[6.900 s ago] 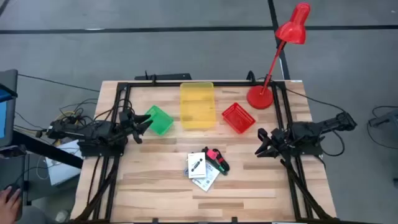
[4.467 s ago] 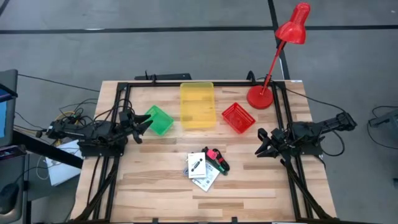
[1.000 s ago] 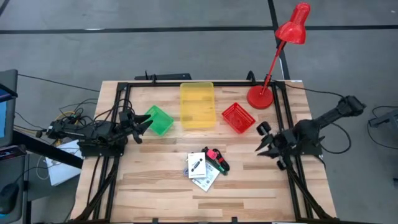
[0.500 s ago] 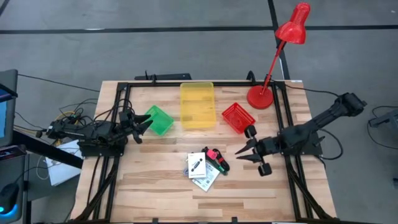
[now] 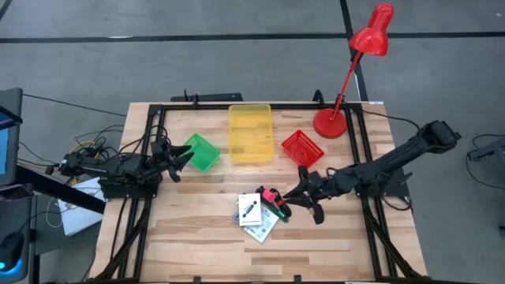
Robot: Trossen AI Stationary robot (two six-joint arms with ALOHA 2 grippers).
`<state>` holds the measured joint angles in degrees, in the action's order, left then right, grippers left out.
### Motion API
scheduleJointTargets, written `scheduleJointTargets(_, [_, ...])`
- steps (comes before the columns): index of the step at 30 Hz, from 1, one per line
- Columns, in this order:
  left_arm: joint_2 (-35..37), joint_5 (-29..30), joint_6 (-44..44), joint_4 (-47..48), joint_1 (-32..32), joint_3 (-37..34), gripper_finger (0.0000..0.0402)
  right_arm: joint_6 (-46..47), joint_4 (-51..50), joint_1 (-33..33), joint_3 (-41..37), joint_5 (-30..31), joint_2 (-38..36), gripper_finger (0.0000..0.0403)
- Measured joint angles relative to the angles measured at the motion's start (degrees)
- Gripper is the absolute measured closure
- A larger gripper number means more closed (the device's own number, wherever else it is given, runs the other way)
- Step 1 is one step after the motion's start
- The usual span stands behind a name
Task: Pick and place items into bin
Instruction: Put the top white card reader box into the red bin
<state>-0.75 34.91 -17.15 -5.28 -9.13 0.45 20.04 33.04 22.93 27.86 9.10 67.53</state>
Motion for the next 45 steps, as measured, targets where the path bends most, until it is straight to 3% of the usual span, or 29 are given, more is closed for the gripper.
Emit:
scheduleJointTargets(12, [0.0, 0.0, 0.0, 0.0, 0.0, 0.0, 0.0235, 20.3, 0.2, -0.8, 0.0, -0.1, 7.0, 0.0344])
scheduleJointTargets(27, [0.0, 0.0, 0.0, 0.0, 0.0, 0.0, 0.0235, 35.1, -0.1, -0.6, 0.4, -2.2, 14.2, 0.0344])
scheduleJointTargets(37, [0.0, 0.0, 0.0, 0.0, 0.0, 0.0, 0.0235, 33.6, -0.2, -0.5, 5.7, -7.6, 19.3, 0.0344])
scheduleJointTargets(45, [0.0, 0.0, 0.0, 0.0, 0.0, 0.0, 0.0235, 25.1, -0.8, -0.9, 7.1, -9.2, 17.2, 0.0344])
